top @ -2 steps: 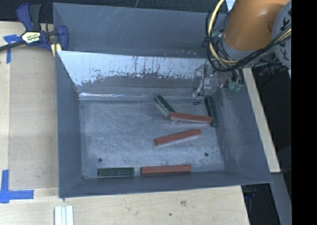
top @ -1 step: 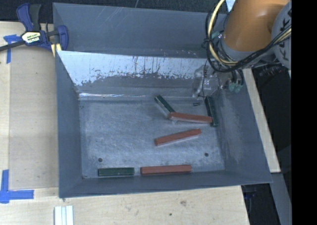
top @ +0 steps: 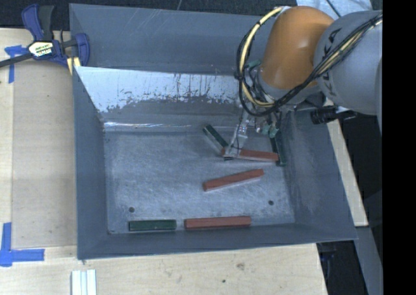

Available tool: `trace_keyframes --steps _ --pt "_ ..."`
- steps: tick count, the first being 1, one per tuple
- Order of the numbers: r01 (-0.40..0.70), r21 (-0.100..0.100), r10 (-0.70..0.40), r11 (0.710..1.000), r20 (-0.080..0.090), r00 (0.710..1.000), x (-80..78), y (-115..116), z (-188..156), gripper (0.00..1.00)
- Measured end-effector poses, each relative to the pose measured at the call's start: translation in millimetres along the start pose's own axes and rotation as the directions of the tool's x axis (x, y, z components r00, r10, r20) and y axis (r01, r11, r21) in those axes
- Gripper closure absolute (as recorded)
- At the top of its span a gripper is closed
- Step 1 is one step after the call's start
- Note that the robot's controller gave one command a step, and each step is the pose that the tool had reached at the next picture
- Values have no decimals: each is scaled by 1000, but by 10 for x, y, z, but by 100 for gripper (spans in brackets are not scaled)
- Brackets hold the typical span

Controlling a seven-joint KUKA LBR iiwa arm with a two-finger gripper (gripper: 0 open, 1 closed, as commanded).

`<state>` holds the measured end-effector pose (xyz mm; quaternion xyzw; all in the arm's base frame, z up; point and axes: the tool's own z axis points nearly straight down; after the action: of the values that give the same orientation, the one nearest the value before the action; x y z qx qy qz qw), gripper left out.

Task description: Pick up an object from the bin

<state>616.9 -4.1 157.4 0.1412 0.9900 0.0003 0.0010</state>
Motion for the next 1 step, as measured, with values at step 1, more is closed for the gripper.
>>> trace_keyframes --steps 1 --pt "0 1 0 1000 0 1000 -2 -3 -1 0"
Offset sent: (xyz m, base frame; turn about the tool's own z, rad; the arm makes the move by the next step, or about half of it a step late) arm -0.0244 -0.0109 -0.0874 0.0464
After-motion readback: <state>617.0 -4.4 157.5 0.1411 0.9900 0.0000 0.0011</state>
